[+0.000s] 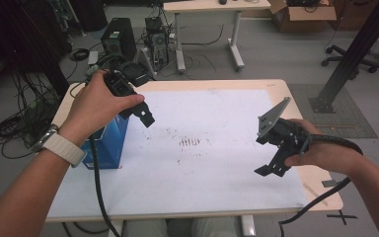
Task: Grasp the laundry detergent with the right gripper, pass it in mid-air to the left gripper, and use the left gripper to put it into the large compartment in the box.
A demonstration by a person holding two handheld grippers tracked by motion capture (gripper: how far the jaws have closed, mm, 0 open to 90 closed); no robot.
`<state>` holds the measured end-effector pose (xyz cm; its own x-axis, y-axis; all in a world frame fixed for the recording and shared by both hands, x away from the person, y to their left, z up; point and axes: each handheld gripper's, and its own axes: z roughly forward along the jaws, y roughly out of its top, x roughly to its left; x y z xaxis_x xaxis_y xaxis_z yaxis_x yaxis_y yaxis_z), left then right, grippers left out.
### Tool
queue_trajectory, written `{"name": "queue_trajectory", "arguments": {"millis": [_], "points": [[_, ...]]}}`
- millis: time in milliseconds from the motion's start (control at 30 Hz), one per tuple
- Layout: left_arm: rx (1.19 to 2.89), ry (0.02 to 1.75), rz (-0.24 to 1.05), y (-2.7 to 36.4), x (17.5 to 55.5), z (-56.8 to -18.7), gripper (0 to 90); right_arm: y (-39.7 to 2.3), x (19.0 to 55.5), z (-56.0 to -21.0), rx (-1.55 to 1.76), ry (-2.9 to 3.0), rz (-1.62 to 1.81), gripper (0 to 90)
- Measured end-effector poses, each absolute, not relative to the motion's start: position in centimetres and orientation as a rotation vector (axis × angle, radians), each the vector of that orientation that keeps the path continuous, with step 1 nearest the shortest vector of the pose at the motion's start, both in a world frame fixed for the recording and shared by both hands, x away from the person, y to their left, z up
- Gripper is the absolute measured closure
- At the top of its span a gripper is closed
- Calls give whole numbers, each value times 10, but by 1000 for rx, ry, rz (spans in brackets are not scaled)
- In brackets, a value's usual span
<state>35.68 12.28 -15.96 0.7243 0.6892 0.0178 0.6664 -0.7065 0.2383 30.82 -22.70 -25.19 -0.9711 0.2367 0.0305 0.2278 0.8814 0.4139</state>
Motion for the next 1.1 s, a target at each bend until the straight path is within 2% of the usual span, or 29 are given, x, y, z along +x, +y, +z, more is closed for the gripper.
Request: {"name": "queue_trajectory", "arguments": {"millis": [733, 1100], "points": [[2862, 698, 107, 84, 371, -162, 52, -230, 316, -247, 394, 3050, 650, 71], [2890, 585, 98, 70, 374, -166, 53, -231, 317, -245, 404, 3051, 635, 71]]}}
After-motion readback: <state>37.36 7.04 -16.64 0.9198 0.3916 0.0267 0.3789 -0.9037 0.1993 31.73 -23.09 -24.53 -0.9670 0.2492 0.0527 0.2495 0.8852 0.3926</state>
